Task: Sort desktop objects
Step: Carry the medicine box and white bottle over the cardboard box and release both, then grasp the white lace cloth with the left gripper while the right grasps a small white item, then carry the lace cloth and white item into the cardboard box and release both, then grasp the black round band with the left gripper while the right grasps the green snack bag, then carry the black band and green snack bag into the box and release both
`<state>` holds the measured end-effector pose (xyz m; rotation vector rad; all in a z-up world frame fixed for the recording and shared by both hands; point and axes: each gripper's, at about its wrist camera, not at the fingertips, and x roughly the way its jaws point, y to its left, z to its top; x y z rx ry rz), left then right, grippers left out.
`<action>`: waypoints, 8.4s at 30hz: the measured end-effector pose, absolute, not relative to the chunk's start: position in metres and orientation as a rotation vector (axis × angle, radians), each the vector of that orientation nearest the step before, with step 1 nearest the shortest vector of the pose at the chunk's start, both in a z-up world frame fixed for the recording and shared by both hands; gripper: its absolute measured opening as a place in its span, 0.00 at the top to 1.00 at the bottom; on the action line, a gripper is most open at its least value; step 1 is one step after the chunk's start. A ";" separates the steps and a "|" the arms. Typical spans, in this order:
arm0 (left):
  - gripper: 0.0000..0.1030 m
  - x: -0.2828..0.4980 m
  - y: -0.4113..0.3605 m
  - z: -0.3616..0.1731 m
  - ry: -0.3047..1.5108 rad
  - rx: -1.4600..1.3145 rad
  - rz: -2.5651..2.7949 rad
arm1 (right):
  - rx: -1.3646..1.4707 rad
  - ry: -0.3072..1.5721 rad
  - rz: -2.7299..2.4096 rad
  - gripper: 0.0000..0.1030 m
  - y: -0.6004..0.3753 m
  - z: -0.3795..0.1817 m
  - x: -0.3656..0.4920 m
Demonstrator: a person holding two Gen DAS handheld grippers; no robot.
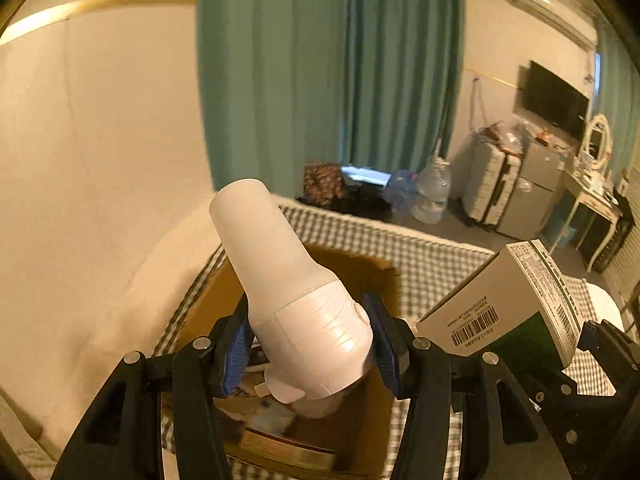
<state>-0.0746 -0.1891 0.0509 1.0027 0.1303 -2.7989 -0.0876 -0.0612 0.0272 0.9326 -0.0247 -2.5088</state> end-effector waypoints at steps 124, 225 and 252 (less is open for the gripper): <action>0.89 -0.064 -0.039 0.036 0.148 1.189 -2.979 | 0.856 -0.221 -2.732 0.93 0.099 0.045 -0.043; 0.26 -0.256 0.007 -0.201 0.170 1.391 -2.658 | 1.358 -0.309 -2.584 0.31 0.129 -0.208 -0.285; 0.45 -0.128 -0.013 -0.046 0.181 1.337 -2.846 | 1.127 -0.279 -2.704 0.64 0.123 -0.041 -0.112</action>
